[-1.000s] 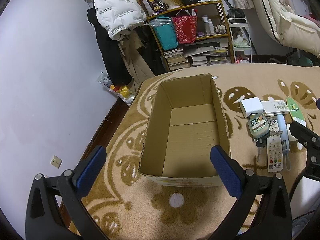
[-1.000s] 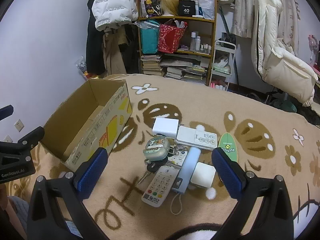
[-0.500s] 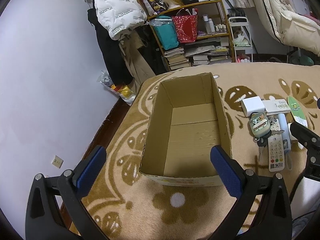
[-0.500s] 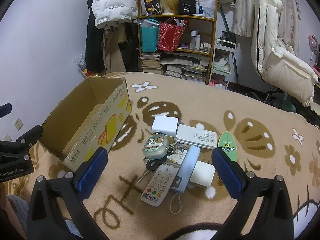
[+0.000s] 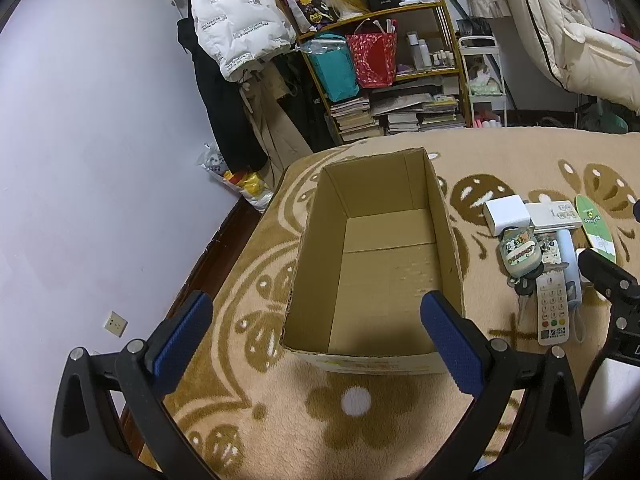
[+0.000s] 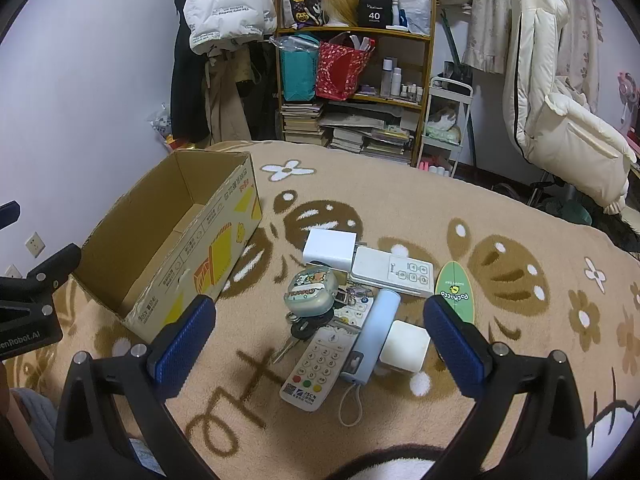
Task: Organize rigid objects
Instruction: 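Clamp the box wall with the left tool while the right tool approaches the cartoon case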
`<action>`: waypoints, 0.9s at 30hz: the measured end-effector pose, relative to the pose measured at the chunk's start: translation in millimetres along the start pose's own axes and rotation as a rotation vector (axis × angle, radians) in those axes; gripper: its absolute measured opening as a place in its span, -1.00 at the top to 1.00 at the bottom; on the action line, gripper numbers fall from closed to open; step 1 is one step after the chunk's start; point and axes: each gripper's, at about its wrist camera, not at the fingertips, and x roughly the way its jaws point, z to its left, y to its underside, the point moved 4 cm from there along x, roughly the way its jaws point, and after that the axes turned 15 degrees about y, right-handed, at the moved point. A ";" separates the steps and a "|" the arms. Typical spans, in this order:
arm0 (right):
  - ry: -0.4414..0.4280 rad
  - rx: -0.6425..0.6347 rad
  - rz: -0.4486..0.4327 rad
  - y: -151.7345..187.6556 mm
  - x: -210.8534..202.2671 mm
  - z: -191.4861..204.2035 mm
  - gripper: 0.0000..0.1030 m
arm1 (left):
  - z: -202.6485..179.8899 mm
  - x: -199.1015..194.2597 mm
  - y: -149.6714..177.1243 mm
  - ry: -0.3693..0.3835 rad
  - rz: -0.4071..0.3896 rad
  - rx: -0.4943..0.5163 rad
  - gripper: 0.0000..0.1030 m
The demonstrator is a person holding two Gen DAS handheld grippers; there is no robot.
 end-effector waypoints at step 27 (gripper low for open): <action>0.018 -0.051 0.063 -16.7 56.4 -4.9 -1.00 | 34.4 86.1 -31.3 0.096 0.222 -0.045 -1.00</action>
